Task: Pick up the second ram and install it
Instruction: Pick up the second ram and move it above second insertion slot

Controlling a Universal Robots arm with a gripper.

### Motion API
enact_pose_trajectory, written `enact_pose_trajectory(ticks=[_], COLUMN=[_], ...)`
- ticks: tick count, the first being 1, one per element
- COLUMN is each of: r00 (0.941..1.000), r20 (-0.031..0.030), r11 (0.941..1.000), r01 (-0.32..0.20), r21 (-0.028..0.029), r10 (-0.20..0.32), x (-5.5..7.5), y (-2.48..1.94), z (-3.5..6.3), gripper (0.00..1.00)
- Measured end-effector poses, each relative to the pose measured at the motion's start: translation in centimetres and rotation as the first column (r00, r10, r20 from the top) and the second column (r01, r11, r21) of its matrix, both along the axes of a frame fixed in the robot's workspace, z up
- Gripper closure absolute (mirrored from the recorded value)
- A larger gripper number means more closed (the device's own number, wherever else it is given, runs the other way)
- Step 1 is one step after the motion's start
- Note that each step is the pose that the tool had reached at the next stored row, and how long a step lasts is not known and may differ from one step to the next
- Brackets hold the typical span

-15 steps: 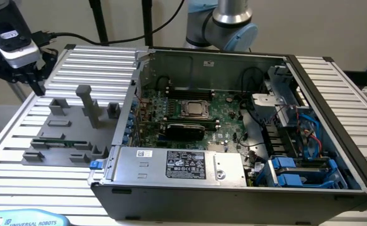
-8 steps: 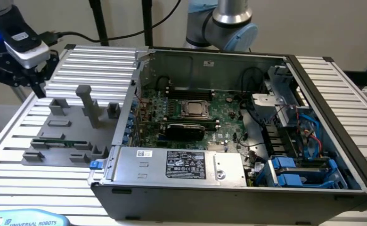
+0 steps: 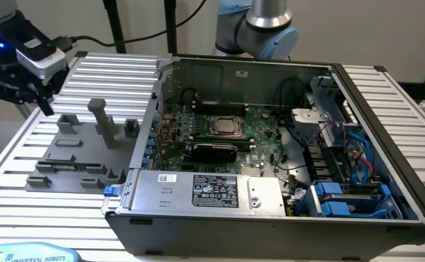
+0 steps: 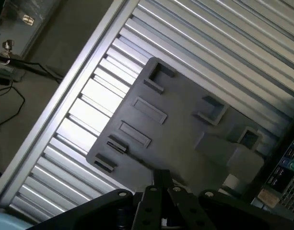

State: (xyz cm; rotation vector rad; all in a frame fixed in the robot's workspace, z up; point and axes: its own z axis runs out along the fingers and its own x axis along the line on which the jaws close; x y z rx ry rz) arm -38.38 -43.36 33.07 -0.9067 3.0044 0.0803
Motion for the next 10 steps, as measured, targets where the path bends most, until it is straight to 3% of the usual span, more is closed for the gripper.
enact_pose_trajectory(ticks=[5,10], r00=[0.9966,0.986], r20=[0.0,0.0], r11=[0.9966,0.986], r01=[-0.082,-0.166], r21=[0.0,0.0], r10=[0.082,0.166], x=[0.0,-0.01], y=[0.0,0.0], z=[-0.35,-0.74], gripper=[0.89,0.89])
